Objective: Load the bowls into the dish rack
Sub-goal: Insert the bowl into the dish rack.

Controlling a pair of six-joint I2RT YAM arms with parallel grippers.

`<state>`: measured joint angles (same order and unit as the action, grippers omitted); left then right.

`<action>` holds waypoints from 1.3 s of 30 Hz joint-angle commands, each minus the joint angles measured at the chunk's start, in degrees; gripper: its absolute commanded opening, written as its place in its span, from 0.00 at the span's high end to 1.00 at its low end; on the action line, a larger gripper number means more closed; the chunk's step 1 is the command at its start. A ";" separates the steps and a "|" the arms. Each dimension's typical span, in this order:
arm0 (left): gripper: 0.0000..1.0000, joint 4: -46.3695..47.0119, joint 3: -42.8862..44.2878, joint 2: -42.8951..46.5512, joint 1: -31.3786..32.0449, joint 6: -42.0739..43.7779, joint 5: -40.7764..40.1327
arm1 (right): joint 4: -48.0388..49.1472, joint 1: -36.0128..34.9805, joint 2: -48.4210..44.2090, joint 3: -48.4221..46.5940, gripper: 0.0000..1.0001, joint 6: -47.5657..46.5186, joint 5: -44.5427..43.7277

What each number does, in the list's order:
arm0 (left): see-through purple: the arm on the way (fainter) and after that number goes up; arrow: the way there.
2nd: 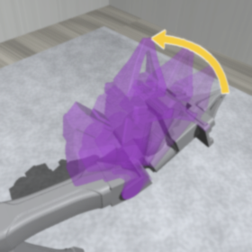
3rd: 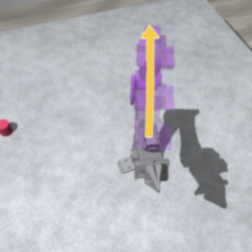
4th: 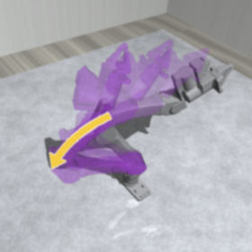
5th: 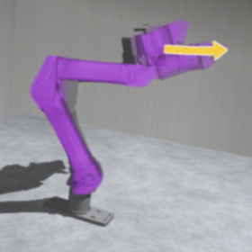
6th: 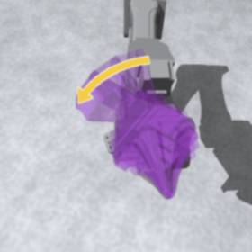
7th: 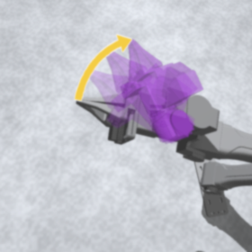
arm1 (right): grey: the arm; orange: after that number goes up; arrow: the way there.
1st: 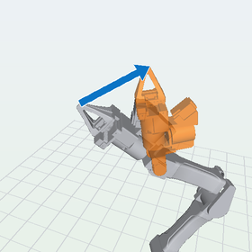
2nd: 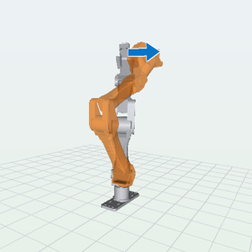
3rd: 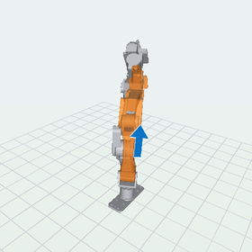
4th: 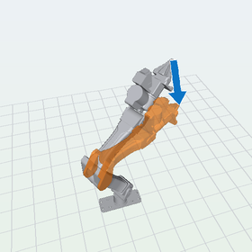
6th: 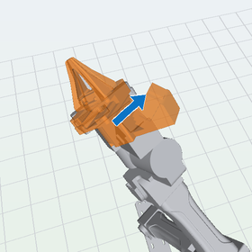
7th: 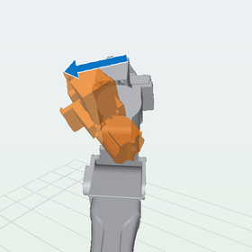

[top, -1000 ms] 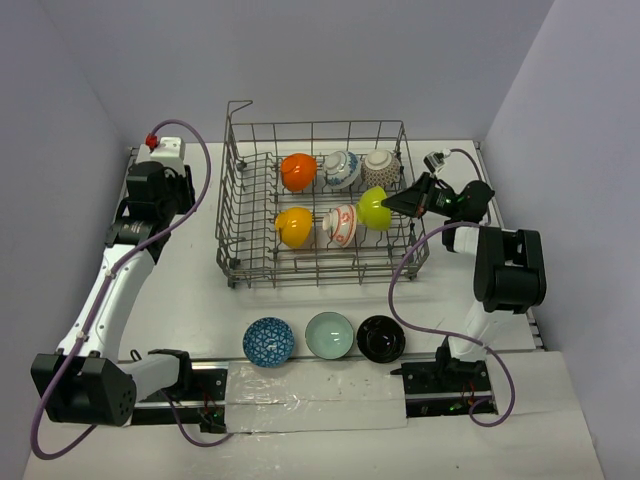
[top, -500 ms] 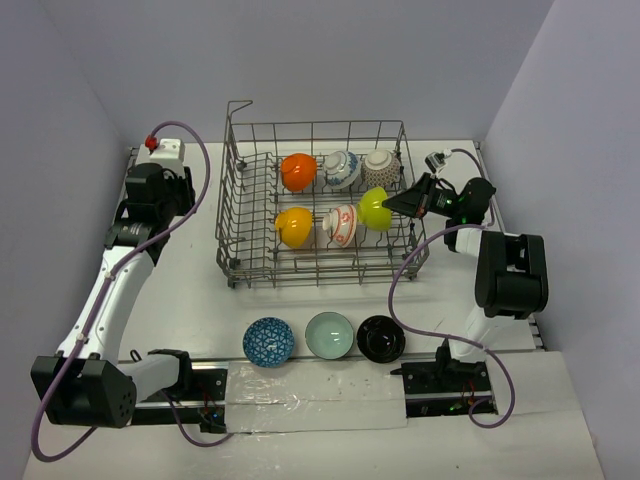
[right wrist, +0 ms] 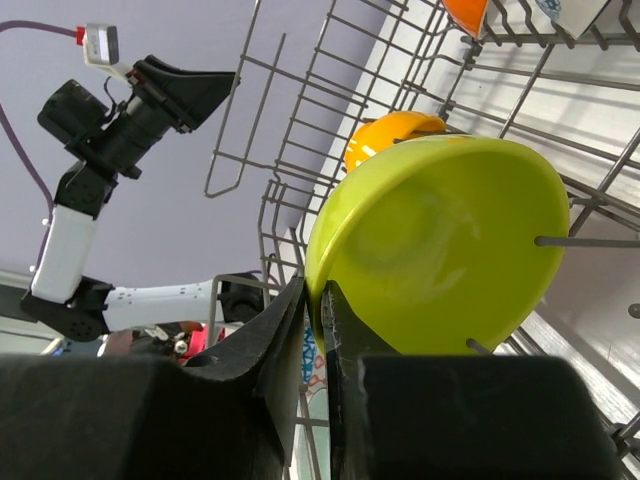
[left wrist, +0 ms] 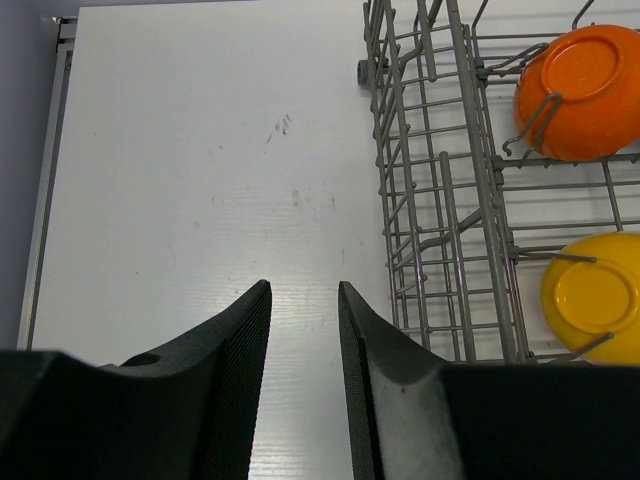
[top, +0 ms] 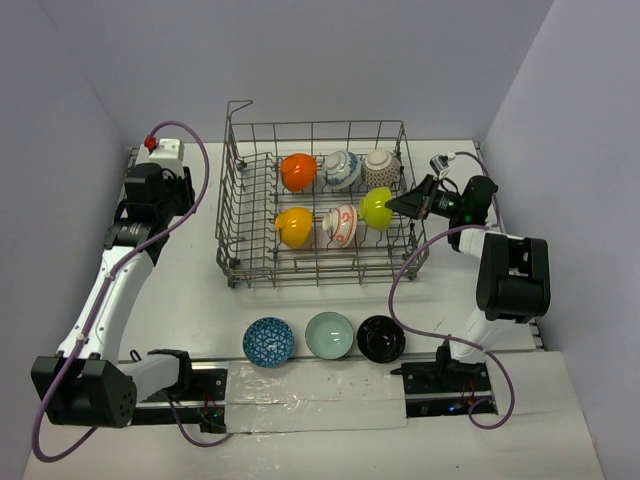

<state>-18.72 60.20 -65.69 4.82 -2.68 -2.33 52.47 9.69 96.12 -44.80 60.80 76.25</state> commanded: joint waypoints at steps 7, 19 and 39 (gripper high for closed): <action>0.61 0.61 -0.61 1.62 -0.42 -0.93 1.71 | -7.37 0.68 -1.90 -2.40 0.76 -7.44 0.13; 0.60 0.70 -0.79 1.62 -0.60 -0.84 1.89 | -30.20 0.59 -3.04 -7.32 0.71 -24.89 -1.63; 0.61 0.44 -1.05 1.97 -0.69 -0.40 3.29 | -47.27 0.50 -6.99 -10.75 0.64 -37.67 -4.97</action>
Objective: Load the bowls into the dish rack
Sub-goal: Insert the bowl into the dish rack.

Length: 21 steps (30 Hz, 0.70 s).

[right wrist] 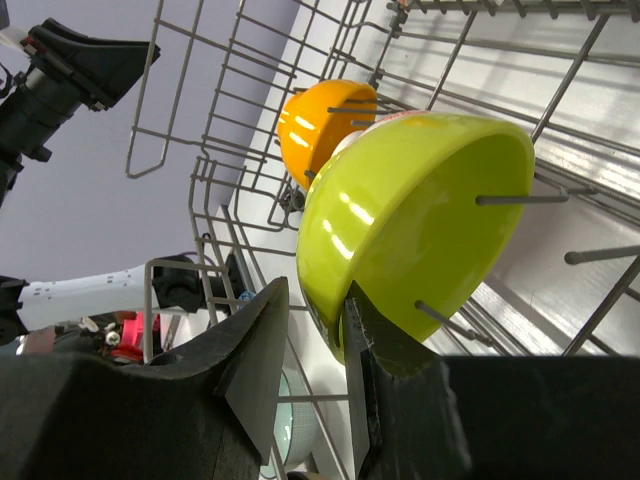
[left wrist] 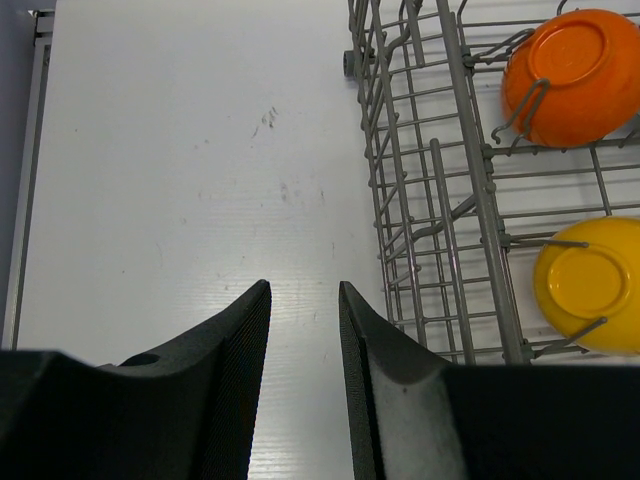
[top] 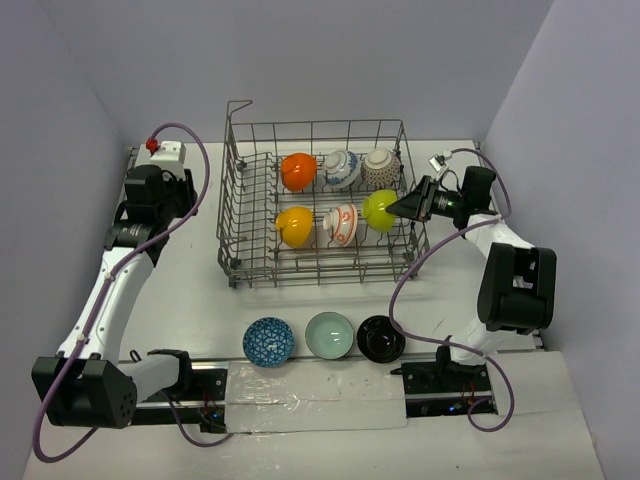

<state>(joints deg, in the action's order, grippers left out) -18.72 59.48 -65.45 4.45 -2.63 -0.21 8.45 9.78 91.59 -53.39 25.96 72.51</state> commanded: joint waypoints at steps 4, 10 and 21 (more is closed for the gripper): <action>0.61 0.44 -0.42 1.73 -0.32 -0.44 1.52 | -6.33 0.41 -3.70 -3.13 0.63 -4.77 -2.02; 0.61 0.44 -0.42 1.73 -0.23 -0.44 1.79 | -10.29 0.41 -4.49 -4.62 0.59 -6.97 -2.99; 0.61 0.26 -0.42 1.91 -0.40 -0.44 1.97 | -17.67 0.41 -6.34 -7.96 0.58 -11.01 -5.19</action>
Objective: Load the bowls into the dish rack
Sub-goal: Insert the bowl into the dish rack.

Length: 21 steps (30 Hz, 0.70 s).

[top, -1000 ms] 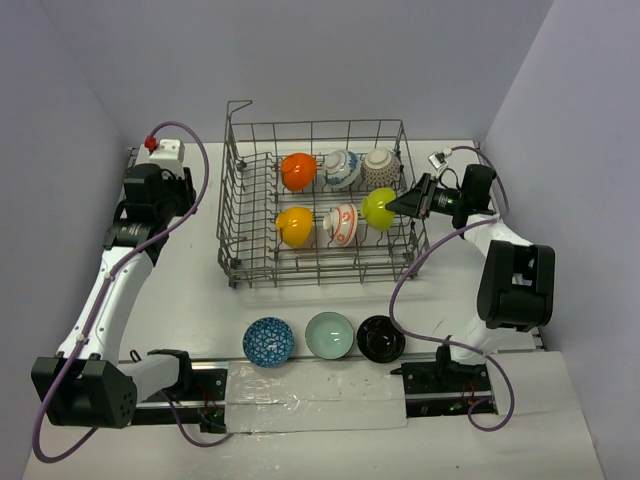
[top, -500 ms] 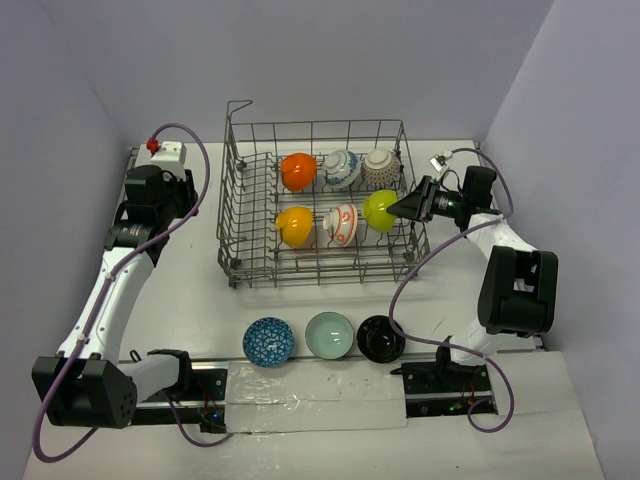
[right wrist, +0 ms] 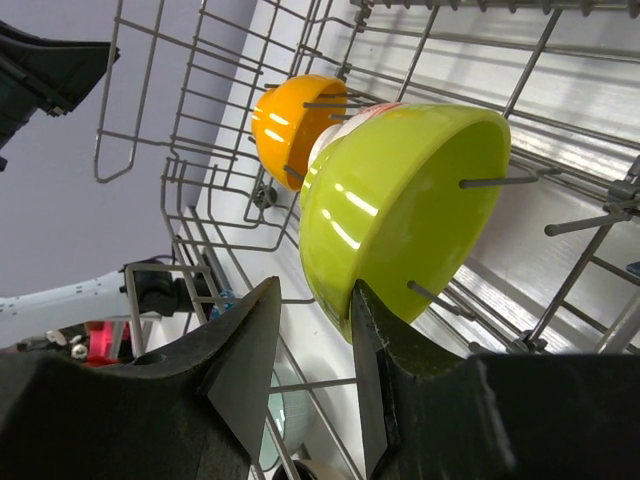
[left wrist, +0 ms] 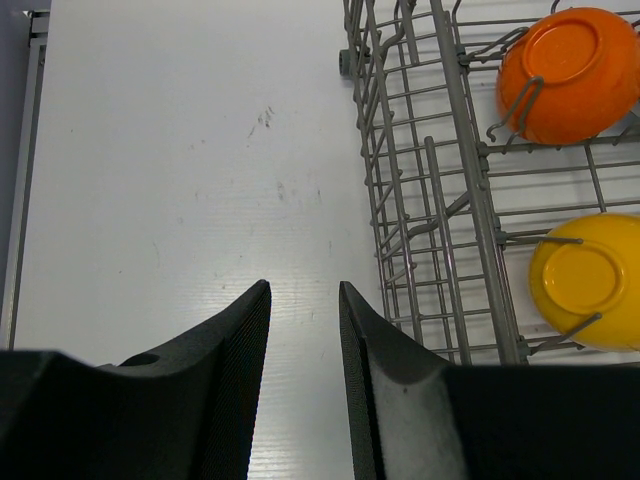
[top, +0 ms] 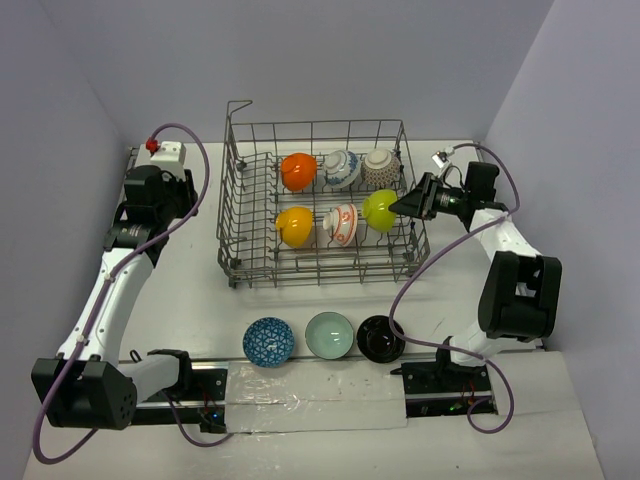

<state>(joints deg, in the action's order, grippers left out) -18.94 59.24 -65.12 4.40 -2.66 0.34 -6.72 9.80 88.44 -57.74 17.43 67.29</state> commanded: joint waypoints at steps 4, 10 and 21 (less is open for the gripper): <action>0.61 0.39 -0.01 1.40 -0.45 -0.42 1.42 | -5.05 0.39 -3.80 -4.93 0.58 -3.81 -1.10; 0.61 0.31 -0.09 1.49 -0.45 -0.42 1.59 | -9.10 0.39 -3.54 -5.72 0.57 -6.01 -3.21; 0.60 0.48 -0.62 1.93 -0.54 -0.16 2.12 | -11.03 0.48 -1.26 -5.46 0.56 -8.37 -4.97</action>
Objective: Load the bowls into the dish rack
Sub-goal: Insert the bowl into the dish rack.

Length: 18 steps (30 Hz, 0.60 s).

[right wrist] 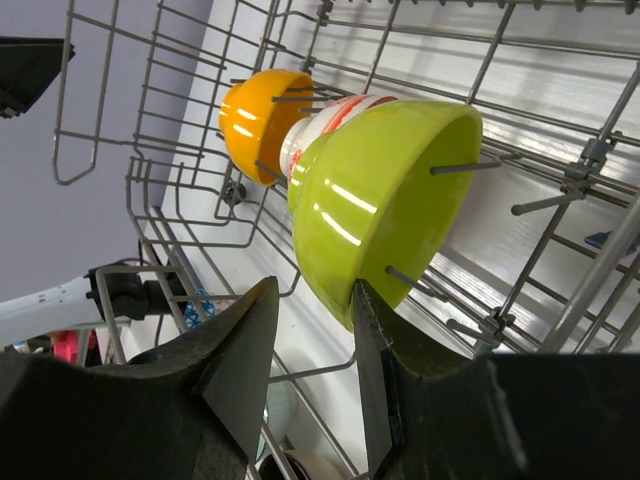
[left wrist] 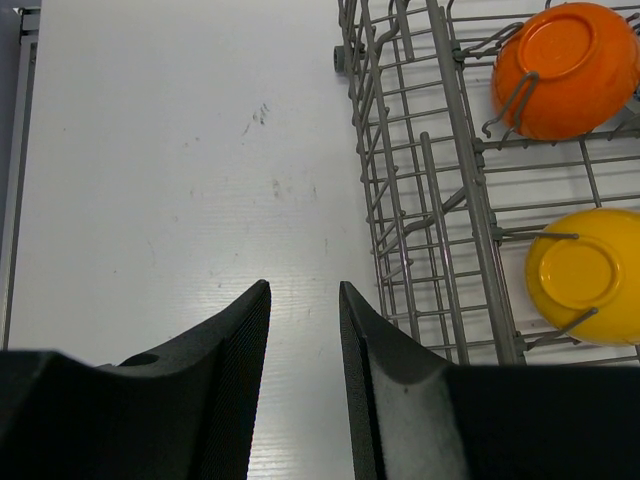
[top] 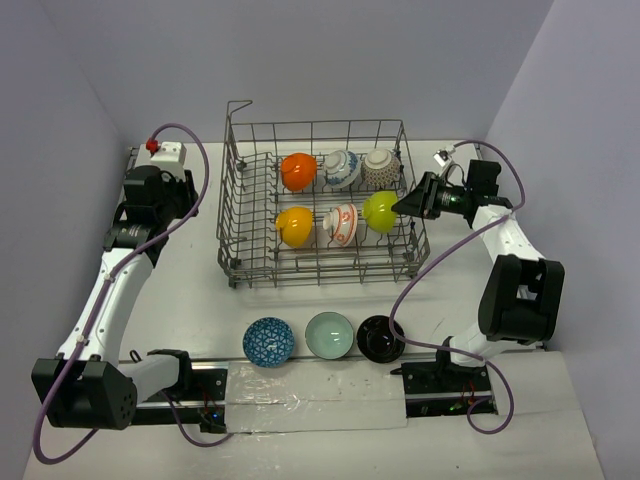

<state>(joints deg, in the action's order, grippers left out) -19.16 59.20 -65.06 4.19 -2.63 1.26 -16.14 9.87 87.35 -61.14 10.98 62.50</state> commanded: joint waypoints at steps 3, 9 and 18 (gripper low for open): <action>0.60 0.61 -0.66 1.86 -0.32 -0.09 1.20 | -2.75 0.41 0.36 -2.75 0.56 -2.90 -1.33; 0.60 0.61 -0.67 1.78 -0.32 -0.09 1.56 | -4.33 0.50 0.27 -3.63 0.56 -4.39 -2.56; 0.60 0.52 -0.66 1.69 -0.41 -0.09 1.91 | -6.18 0.50 0.19 -4.68 0.55 -5.97 -3.53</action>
<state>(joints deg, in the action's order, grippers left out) -19.40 58.39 -64.97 4.10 -2.63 1.76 -21.43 9.96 87.70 -63.02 6.46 59.31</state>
